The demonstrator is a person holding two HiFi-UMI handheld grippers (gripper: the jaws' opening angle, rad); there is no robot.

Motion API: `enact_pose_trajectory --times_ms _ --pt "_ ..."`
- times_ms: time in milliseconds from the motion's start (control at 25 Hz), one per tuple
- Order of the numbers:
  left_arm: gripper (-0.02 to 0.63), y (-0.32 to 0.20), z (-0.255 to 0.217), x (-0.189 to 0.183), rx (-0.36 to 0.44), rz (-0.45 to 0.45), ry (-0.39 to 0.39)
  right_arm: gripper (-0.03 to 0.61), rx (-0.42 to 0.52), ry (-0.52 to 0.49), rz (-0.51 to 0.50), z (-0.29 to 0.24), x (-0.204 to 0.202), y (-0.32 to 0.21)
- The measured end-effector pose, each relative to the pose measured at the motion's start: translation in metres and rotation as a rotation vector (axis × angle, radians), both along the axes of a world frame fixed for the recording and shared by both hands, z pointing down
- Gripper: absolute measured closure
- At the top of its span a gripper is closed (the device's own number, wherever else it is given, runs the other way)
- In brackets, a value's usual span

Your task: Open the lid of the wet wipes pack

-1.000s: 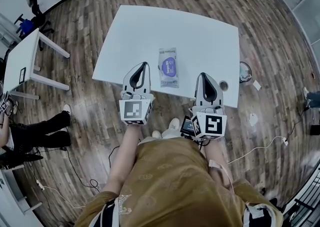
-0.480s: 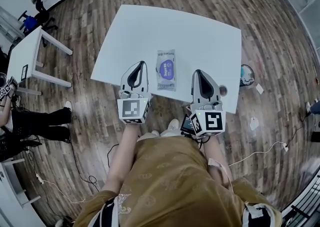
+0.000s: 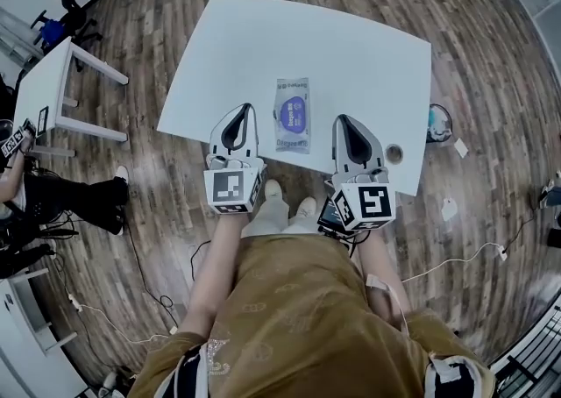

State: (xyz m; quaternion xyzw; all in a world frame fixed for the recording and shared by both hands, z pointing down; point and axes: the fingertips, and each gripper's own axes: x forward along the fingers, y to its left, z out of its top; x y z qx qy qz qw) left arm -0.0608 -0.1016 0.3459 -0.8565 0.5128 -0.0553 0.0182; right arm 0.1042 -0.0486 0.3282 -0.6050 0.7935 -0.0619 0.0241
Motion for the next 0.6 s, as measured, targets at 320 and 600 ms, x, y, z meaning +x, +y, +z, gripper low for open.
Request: enact_pose_trajectory --times_ms 320,600 --pt "0.612 -0.022 0.028 -0.001 -0.062 0.033 -0.006 0.568 -0.164 -0.025 -0.081 0.047 -0.025 -0.028" --pt "0.612 -0.028 0.057 0.003 -0.116 0.064 -0.017 0.566 -0.3 -0.023 -0.111 0.091 -0.036 -0.04"
